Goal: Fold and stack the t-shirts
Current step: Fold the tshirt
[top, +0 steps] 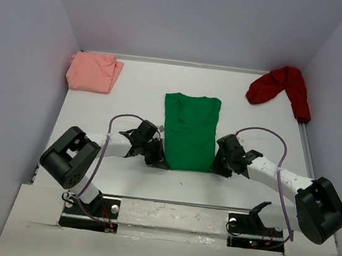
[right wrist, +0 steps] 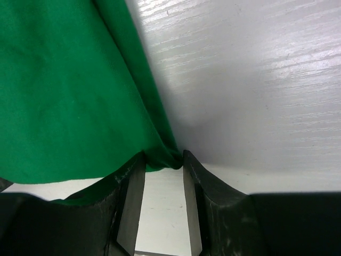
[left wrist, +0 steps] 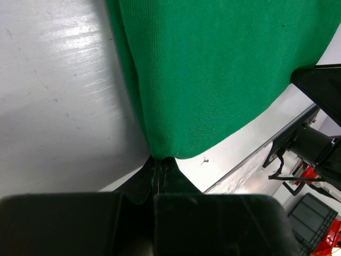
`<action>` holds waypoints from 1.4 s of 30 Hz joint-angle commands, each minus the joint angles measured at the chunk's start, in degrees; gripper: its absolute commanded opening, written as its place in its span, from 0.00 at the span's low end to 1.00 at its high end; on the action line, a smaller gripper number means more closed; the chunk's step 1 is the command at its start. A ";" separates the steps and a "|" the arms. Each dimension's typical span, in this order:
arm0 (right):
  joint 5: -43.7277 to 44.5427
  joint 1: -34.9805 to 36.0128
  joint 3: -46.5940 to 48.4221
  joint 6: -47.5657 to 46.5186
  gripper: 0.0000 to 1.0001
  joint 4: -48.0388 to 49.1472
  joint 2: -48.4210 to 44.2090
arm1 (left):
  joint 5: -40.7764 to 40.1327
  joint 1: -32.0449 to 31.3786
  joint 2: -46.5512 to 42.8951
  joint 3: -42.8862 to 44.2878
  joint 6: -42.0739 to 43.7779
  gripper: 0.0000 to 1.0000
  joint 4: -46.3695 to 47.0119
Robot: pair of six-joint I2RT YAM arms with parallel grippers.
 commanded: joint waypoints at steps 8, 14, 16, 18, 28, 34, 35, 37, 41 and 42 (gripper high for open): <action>4.15 0.49 0.15 2.35 0.00 -0.69 1.12 | -2.39 -0.20 0.00 -0.66 2.13 0.00 -2.78; 7.31 1.10 1.20 3.15 0.00 -3.84 1.39 | -4.23 -0.20 -1.76 -1.45 1.61 0.00 -5.14; 9.07 1.80 2.16 3.41 0.00 -4.99 1.56 | -5.73 -0.20 -3.86 -2.24 1.25 0.00 -6.03; 9.78 2.42 2.69 3.24 0.00 -5.88 1.65 | -6.61 -0.29 -5.71 -2.86 1.16 0.00 -7.43; 11.89 5.76 4.89 3.41 0.00 -9.13 2.27 | -7.66 -0.38 -11.52 -6.90 -0.59 0.00 -9.02; 12.50 5.76 4.01 4.99 0.00 -10.09 0.69 | -7.75 -0.29 -12.57 -8.31 -0.86 0.00 -9.02; 12.68 5.76 3.84 5.08 0.00 -10.18 0.60 | -7.66 -0.29 -12.57 -8.48 -0.95 0.00 -9.02; 12.94 5.76 3.75 5.78 0.00 -10.53 1.03 | -7.58 -0.29 -12.57 -8.57 -0.95 0.00 -9.02; 14.08 5.76 3.93 6.75 0.00 -12.29 1.48 | -7.66 -0.29 -12.75 -8.84 -0.68 0.00 -9.20; 14.43 5.76 3.93 7.18 0.00 -12.99 1.30 | -7.58 -0.29 -12.66 -8.92 -0.42 0.00 -9.20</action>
